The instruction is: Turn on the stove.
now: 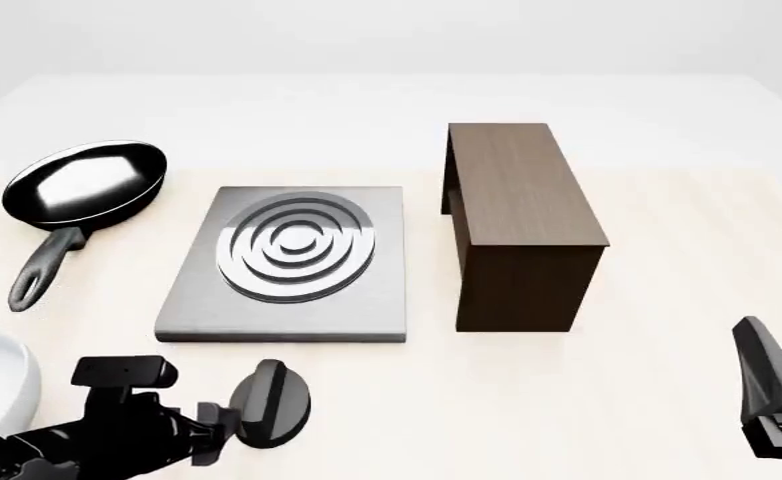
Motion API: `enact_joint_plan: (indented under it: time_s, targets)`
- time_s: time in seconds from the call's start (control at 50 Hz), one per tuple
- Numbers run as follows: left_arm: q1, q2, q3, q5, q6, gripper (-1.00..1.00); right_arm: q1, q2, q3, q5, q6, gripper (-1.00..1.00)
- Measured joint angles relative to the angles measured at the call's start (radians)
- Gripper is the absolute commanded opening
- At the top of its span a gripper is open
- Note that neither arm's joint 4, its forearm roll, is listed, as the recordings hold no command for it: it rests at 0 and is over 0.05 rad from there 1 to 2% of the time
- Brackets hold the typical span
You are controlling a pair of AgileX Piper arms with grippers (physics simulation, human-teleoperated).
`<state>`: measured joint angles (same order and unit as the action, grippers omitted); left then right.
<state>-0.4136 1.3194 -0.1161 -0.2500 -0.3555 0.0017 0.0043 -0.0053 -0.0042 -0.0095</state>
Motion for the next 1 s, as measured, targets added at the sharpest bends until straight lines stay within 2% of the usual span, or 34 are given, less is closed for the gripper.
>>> enact_joint_plan:
  time_s: [0.2,0.5,1.0]
  targets:
    - [-0.050,0.017,-0.001,-0.023,-0.029,1.00,0.000,0.000,0.000,0.000,0.000,1.00]
    - [-0.089,0.028,-0.011,-0.022,0.013,1.00,0.000,0.000,0.000,0.000,0.000,1.00]
    - [-0.129,0.056,-0.048,-0.004,0.010,1.00,0.000,0.000,0.000,0.000,0.000,1.00]
